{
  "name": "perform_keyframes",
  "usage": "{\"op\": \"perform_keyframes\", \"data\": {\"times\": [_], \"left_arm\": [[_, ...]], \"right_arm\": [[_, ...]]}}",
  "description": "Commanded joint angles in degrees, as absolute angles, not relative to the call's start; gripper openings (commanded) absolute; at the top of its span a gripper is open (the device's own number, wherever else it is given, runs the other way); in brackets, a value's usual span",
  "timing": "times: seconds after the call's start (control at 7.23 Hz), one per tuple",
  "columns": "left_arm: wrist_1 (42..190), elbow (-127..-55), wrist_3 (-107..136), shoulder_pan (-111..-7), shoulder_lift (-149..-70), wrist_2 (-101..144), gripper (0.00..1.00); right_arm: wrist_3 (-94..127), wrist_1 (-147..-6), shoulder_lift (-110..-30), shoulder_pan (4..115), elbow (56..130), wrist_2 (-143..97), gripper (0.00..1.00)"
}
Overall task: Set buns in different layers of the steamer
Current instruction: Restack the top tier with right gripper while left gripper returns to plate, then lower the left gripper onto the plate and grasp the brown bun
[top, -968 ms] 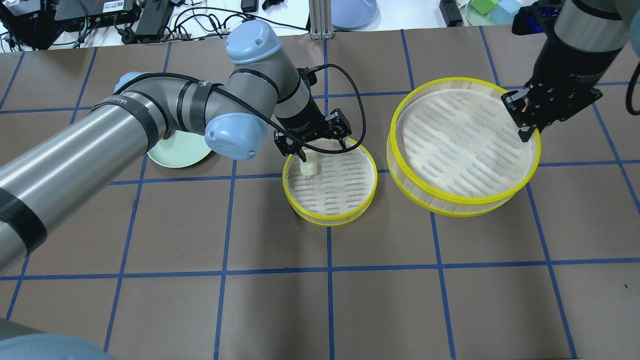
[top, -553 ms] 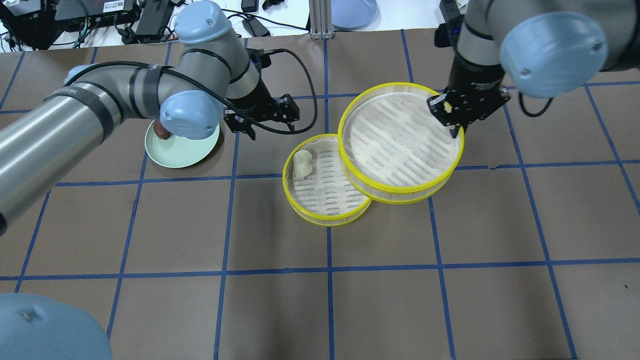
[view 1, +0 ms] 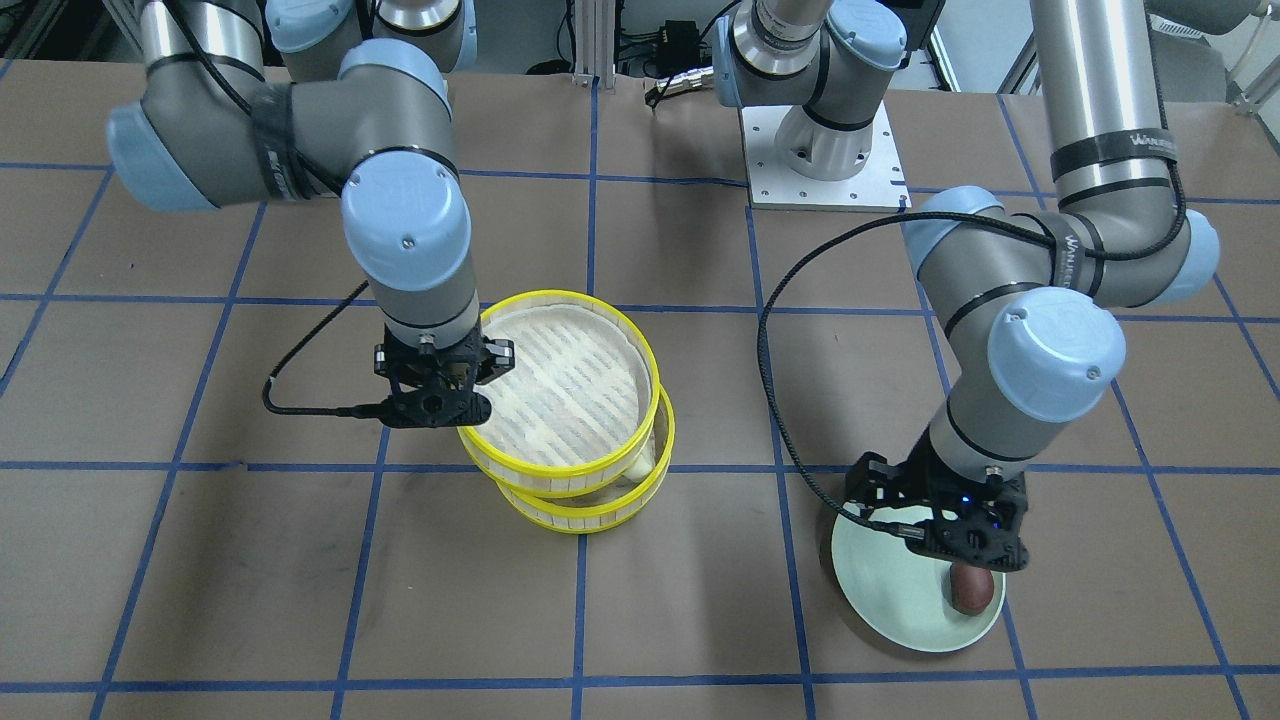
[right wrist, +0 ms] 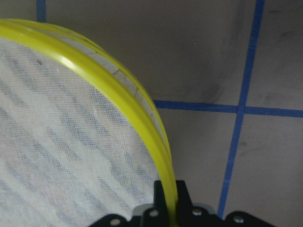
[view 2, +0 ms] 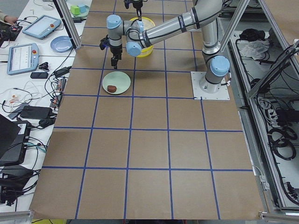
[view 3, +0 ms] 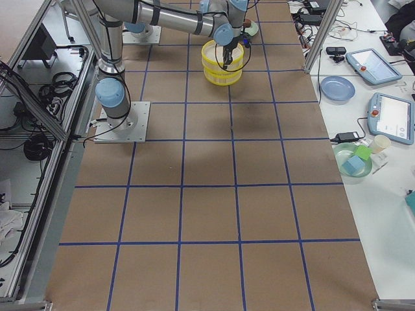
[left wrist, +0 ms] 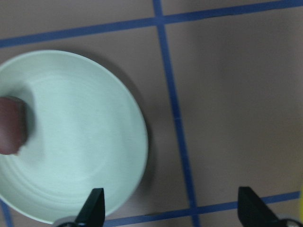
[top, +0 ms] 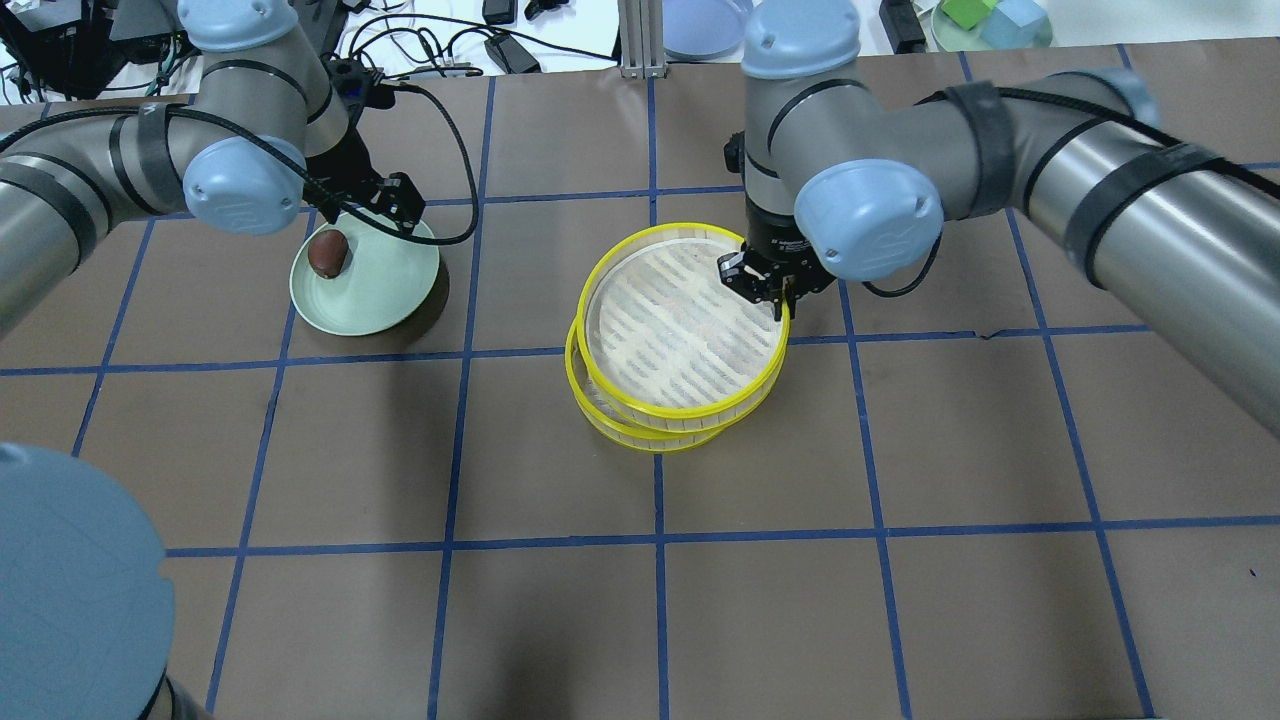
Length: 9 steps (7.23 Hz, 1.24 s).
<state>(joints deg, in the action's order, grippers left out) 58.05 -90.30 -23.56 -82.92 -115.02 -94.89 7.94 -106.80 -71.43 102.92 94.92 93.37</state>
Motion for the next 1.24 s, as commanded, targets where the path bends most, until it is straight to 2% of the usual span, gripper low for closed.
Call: {"op": "perform_keyframes", "data": {"times": [0.0, 0.41, 0.55, 0.69, 0.83, 0.97, 1.11], "left_arm": [[49.42, -89.82, -34.08, -80.34, -119.95, -98.52, 1.00], [44.65, -89.82, -38.23, -79.63, -124.36, -98.35, 1.00], [44.65, -89.82, -38.49, -79.54, -125.06, -98.44, 0.85], [44.74, -89.82, -38.76, -79.19, -125.50, -98.52, 0.51], [44.91, -89.91, -40.50, -77.62, -125.86, -98.26, 0.33], [45.09, -89.91, -42.34, -76.65, -125.86, -98.26, 0.00], [45.17, -89.83, -41.84, -76.64, -125.77, -98.35, 0.00]], "right_arm": [[8.53, -111.88, -69.26, 103.97, 96.68, 92.99, 0.00], [8.44, -112.76, -68.12, 103.97, 97.20, 92.46, 0.00], [8.44, -112.76, -68.03, 104.06, 97.82, 92.37, 0.00], [8.61, -112.85, -68.20, 104.15, 97.91, 92.29, 0.00], [8.70, -112.59, -68.46, 104.15, 97.39, 92.81, 0.00], [8.79, -112.07, -69.25, 104.15, 96.60, 93.16, 0.00], [11.40, -110.58, -70.30, 104.15, 95.98, 93.16, 0.00]]}}
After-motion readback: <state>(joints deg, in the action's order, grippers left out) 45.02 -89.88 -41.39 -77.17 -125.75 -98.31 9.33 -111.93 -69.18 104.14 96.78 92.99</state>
